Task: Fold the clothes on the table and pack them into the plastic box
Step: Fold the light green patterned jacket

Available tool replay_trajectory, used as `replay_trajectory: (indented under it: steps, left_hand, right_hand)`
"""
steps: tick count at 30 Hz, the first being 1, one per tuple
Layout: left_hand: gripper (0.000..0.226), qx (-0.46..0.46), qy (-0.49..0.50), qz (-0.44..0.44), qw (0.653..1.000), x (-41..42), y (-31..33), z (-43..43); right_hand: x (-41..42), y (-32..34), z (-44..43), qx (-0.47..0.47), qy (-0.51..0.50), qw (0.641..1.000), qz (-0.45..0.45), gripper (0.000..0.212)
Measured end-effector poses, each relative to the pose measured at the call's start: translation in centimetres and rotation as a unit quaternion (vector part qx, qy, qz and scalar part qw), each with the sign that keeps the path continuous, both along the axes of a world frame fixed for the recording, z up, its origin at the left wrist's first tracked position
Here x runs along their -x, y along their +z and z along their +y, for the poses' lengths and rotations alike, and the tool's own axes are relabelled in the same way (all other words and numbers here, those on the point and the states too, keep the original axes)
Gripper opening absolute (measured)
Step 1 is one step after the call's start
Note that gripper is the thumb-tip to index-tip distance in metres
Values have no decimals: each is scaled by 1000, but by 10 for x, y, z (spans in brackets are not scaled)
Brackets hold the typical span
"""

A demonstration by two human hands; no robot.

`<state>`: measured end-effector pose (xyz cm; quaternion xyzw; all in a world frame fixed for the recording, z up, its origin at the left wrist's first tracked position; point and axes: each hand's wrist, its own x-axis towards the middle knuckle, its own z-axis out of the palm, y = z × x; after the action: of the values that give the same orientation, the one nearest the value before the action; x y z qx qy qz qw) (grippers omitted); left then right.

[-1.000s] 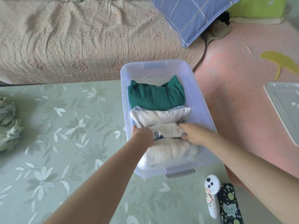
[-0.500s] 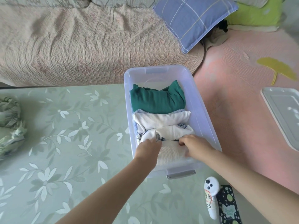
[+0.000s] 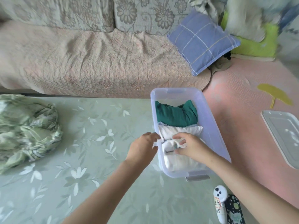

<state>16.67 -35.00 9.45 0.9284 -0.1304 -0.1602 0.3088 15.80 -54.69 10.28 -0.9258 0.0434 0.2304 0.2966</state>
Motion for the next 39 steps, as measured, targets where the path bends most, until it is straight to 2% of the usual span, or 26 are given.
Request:
replay_trajectory:
  steps: [5, 8, 13, 18, 22, 27, 31, 33, 35, 37, 39]
  left_hand:
    - [31, -30, 54, 57, 996, 2, 6, 106]
    - [31, -82, 98, 108, 986, 13, -3, 193]
    - [36, -137, 161, 164, 963, 36, -26, 332]
    - [41, -140, 212, 151, 955, 38, -53, 423]
    - [44, -142, 234, 110, 956, 25, -76, 458]
    - [68, -150, 249, 66, 954, 10, -125, 478]
    - [79, -174, 234, 59, 955, 3, -165, 482]
    - [75, -189, 234, 53, 952, 1, -184, 483]
    - [59, -201, 247, 6, 948, 1, -202, 482]
    - [36, -169, 276, -62, 944, 0, -216, 476]
    - [31, -110, 296, -93, 944, -2, -226, 464]
  right_hand:
    - [-4, 34, 101, -26, 53, 998, -16, 47]
    - [-11, 33, 175, -57, 77, 995, 12, 41]
    - [-26, -7, 294, -76, 93, 989, 82, 43]
    - [-43, -55, 394, -83, 103, 985, 108, 50]
    - [-56, -84, 446, -82, 119, 984, 102, 54]
    - [-70, -122, 492, -71, 147, 984, 71, 64]
    - [-79, -155, 513, -45, 180, 983, 9, 73]
    - [-83, -169, 518, -25, 197, 980, -31, 79]
    - [-85, -182, 519, 3, 216, 975, -60, 82]
    - [-87, -196, 518, 38, 232, 968, -87, 80]
    - [-90, -213, 515, 69, 244, 960, -123, 67]
